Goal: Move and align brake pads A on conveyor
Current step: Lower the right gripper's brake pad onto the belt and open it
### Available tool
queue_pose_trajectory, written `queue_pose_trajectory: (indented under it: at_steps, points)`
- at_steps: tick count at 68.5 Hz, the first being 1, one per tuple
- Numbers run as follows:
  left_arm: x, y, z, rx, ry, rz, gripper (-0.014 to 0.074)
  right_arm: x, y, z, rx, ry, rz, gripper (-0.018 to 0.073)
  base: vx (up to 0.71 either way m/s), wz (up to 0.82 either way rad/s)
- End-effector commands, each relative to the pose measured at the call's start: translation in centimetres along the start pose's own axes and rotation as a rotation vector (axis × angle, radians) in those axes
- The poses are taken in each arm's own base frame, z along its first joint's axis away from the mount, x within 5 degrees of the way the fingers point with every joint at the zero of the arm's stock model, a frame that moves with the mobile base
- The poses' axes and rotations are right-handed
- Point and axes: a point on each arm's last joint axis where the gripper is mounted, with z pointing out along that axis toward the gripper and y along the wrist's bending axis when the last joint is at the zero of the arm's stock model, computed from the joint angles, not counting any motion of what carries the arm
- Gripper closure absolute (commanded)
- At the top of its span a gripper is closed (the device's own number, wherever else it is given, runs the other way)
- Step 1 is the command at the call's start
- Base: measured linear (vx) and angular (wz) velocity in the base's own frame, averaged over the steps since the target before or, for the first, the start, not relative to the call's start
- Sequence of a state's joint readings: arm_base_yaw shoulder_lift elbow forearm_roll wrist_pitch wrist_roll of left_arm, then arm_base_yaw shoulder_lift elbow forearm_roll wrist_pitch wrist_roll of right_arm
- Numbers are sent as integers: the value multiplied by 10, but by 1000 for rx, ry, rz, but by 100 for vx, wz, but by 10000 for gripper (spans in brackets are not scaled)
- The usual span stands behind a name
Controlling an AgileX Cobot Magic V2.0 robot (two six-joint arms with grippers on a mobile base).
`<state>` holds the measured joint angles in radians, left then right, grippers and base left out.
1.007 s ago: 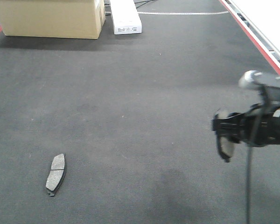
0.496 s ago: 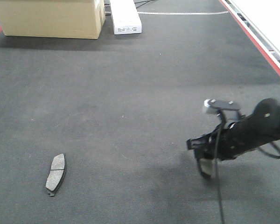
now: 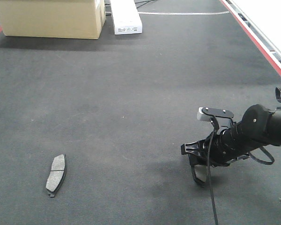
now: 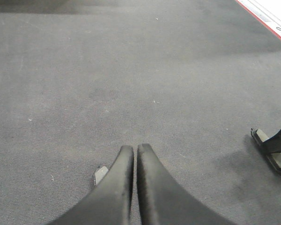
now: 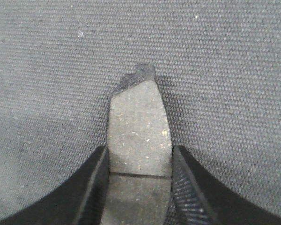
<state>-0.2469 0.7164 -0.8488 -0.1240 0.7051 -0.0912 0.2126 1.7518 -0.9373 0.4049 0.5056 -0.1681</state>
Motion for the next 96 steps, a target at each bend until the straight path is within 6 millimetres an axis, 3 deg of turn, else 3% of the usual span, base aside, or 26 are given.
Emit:
queue_pose_trajectory:
  at_steps: [1, 13, 36, 61, 71, 80, 96]
  points:
    - [-13, -3, -6, 19, -95, 1, 604, -11, 5, -17, -19, -73, 6, 494, 0, 0]
    - [-13, -3, -6, 19, -95, 1, 604, -11, 5, -17, -21, -63, 7, 451, 0, 0]
    - [-13, -3, -6, 19, -95, 1, 604, -11, 5, -17, -21, -65, 25, 246, 0, 0]
    - [-13, -3, -6, 19, -95, 1, 604, -10, 6, -21, -29, -56, 27, 230, 0, 0]
    - [-13, -3, -6, 19, -95, 1, 604, -12, 9, -38, -26, -116, -5, 263, 0, 0]
    - [-13, -3, -6, 19, -95, 1, 604, -10, 13, -64, -31, -206, -24, 350, 0, 0]
    - [-13, -3, -6, 19, -95, 1, 604, 22, 9, -100, -19, -388, -53, 549, 0, 0]
